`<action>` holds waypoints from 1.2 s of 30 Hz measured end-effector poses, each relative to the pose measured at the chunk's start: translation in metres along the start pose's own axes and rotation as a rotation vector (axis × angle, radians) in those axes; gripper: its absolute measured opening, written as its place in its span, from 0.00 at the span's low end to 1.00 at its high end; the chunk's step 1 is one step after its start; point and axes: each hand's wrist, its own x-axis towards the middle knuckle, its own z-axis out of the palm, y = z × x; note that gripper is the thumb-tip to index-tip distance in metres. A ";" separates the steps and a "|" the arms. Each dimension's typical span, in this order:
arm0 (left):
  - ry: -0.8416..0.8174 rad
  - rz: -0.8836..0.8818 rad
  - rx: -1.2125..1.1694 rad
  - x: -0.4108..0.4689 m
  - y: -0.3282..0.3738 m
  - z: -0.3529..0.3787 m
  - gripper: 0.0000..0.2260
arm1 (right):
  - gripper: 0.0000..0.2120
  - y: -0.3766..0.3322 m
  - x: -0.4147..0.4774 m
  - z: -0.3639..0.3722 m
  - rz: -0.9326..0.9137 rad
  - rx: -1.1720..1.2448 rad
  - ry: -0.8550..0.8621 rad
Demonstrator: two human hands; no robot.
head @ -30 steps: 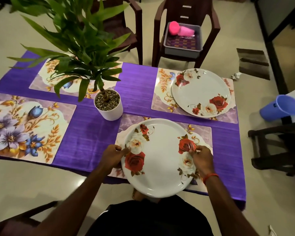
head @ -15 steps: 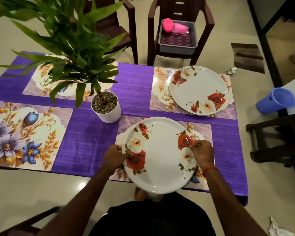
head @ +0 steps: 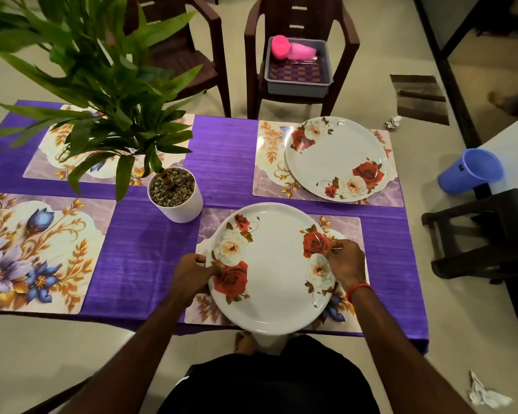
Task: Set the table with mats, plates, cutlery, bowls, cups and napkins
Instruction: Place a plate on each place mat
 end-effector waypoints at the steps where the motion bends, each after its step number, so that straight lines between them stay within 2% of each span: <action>1: 0.006 0.004 0.004 0.000 0.000 0.000 0.16 | 0.09 0.000 0.000 -0.001 -0.007 -0.003 -0.005; 6: 0.039 0.037 0.050 0.003 -0.002 -0.004 0.19 | 0.10 0.003 0.002 -0.006 -0.029 0.002 -0.059; 10: 0.115 0.150 0.283 0.001 -0.006 -0.003 0.17 | 0.15 0.006 0.001 -0.010 -0.003 -0.094 -0.093; 12: 0.111 0.160 0.319 0.001 -0.007 -0.004 0.17 | 0.15 0.006 -0.001 -0.010 0.016 -0.121 -0.099; 15: 0.091 0.145 0.262 0.007 -0.008 -0.005 0.20 | 0.12 0.002 -0.004 -0.008 0.030 -0.099 -0.099; 17: 0.101 0.135 0.231 0.008 -0.007 -0.002 0.21 | 0.14 0.003 -0.002 -0.002 0.032 -0.060 -0.115; 24: 0.140 0.118 0.217 0.007 -0.002 0.005 0.22 | 0.11 -0.001 0.000 0.003 0.093 0.049 -0.075; 29: 0.177 0.082 0.189 0.005 -0.002 0.005 0.17 | 0.16 -0.006 -0.004 0.014 0.129 -0.032 0.077; 36: 0.187 0.119 0.114 -0.003 -0.004 0.001 0.13 | 0.14 -0.013 -0.016 0.008 0.150 0.124 0.057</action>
